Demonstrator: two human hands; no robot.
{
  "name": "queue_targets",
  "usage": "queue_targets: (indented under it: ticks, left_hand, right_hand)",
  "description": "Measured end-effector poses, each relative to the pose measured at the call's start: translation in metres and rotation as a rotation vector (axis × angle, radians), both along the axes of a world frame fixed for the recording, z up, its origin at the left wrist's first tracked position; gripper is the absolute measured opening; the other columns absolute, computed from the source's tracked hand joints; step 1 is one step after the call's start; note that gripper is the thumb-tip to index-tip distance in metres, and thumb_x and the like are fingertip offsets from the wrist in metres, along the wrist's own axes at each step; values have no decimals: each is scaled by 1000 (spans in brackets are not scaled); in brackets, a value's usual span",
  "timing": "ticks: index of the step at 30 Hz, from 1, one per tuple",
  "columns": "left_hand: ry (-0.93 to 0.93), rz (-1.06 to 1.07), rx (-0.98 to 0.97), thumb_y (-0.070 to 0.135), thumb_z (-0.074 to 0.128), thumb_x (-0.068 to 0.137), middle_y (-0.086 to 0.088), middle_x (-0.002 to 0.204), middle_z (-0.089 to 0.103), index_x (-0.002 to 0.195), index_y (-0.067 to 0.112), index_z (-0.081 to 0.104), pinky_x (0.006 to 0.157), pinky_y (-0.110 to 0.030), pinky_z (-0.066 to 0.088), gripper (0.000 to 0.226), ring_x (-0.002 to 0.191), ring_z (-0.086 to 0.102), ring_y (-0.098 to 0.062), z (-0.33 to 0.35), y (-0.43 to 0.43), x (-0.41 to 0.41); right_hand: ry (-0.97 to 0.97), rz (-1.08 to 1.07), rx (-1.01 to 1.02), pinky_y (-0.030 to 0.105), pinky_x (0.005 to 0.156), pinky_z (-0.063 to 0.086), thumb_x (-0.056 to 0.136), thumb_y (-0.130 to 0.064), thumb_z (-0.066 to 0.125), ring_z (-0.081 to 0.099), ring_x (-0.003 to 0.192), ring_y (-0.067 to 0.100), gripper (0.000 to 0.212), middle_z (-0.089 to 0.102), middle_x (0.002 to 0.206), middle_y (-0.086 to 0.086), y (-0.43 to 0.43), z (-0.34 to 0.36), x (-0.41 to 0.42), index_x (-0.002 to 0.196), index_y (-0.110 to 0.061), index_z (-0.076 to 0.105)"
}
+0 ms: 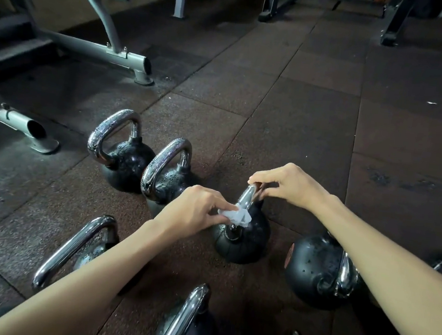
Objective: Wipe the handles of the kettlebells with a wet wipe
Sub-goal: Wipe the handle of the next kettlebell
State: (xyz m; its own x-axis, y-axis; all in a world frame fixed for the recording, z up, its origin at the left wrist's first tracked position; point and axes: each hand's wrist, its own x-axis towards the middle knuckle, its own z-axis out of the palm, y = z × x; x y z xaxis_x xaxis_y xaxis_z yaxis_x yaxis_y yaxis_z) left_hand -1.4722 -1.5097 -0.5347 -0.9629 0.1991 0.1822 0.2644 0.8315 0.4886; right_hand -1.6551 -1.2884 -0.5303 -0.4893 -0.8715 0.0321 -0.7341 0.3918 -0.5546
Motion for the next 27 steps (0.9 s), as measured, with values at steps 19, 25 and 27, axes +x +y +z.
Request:
queue_targets:
  ticks: [19, 25, 27]
  left_hand:
    - [119, 16, -9, 30, 75, 91, 7, 114, 76, 123, 22, 76, 83, -30, 51, 33, 90, 64, -13, -45, 15, 3]
    - [347, 40, -98, 22, 70, 93, 7, 105, 75, 121, 20, 76, 73, -28, 46, 28, 75, 57, -18, -59, 26, -15]
    - [349, 12, -164, 29, 58, 98, 8, 105, 75, 119, 21, 76, 69, -32, 45, 29, 70, 54, -17, -79, 21, -9]
  right_hand:
    - [-74, -224, -35, 39, 50, 57, 87, -2, 78, 49, 38, 5, 46, 78, 106, -11, 14, -13, -25, 119, -35, 77]
    - [-47, -261, -42, 34, 52, 58, 87, -9, 80, 52, 36, 10, 45, 78, 102, -10, 16, -19, -29, 120, -39, 74]
    - [-40, -275, -31, 33, 53, 58, 87, -12, 81, 57, 38, 24, 46, 78, 103, -8, 16, -21, -32, 121, -42, 73]
